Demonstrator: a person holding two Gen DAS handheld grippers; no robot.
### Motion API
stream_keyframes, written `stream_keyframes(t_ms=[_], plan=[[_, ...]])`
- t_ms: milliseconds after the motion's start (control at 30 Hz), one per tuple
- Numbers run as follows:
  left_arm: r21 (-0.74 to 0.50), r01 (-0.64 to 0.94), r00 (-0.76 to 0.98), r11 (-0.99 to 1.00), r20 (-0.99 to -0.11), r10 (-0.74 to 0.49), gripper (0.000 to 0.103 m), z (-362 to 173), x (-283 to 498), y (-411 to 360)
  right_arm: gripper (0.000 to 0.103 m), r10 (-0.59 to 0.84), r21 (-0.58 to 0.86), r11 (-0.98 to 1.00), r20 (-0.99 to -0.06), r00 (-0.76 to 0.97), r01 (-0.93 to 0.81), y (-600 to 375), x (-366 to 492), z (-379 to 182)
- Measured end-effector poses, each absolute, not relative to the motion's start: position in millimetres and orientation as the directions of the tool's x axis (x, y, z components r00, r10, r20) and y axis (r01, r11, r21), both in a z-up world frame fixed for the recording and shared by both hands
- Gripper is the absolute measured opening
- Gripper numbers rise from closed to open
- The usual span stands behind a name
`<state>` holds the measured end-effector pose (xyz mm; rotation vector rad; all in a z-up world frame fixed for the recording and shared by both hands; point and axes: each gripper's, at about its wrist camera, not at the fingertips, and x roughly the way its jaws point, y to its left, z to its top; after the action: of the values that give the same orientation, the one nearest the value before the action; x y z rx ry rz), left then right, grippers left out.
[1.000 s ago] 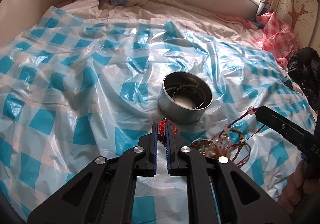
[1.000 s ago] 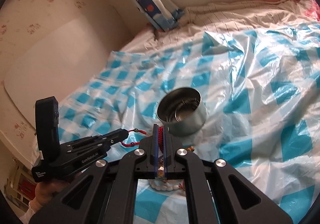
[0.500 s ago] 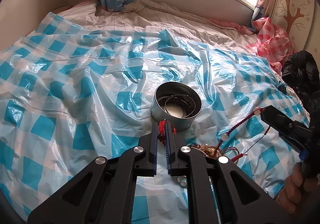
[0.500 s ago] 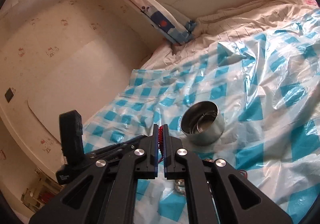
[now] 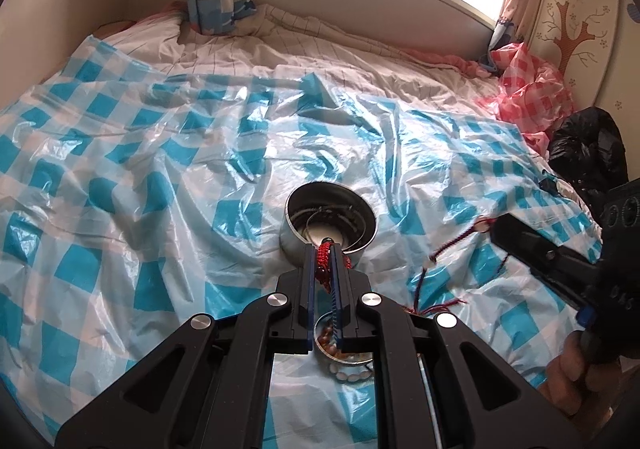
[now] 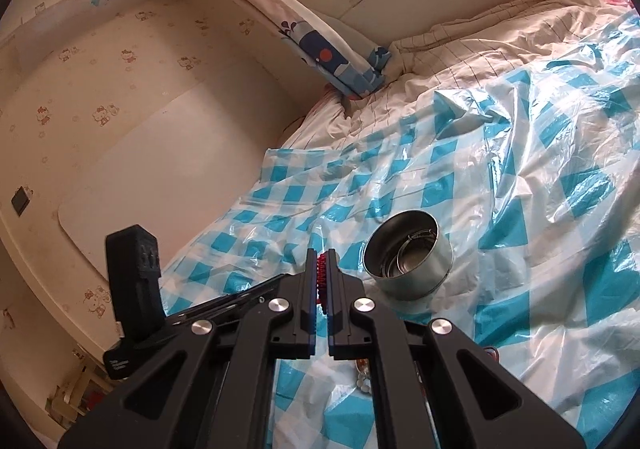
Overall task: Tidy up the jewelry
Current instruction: 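Carry the red bracelets over the steel tin with both grippers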
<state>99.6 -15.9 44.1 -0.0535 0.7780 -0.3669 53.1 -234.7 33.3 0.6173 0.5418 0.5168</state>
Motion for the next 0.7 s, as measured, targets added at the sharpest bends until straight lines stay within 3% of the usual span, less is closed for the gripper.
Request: stream_keyframes(t_ms=[700], plan=[[-0.193,0.324,0.667,0.926,-0.648,-0.368,0.006,53,115,-32,0.004,0.586,0.665,0.691,-0.286,0.758,-0.282,-232,80,37]])
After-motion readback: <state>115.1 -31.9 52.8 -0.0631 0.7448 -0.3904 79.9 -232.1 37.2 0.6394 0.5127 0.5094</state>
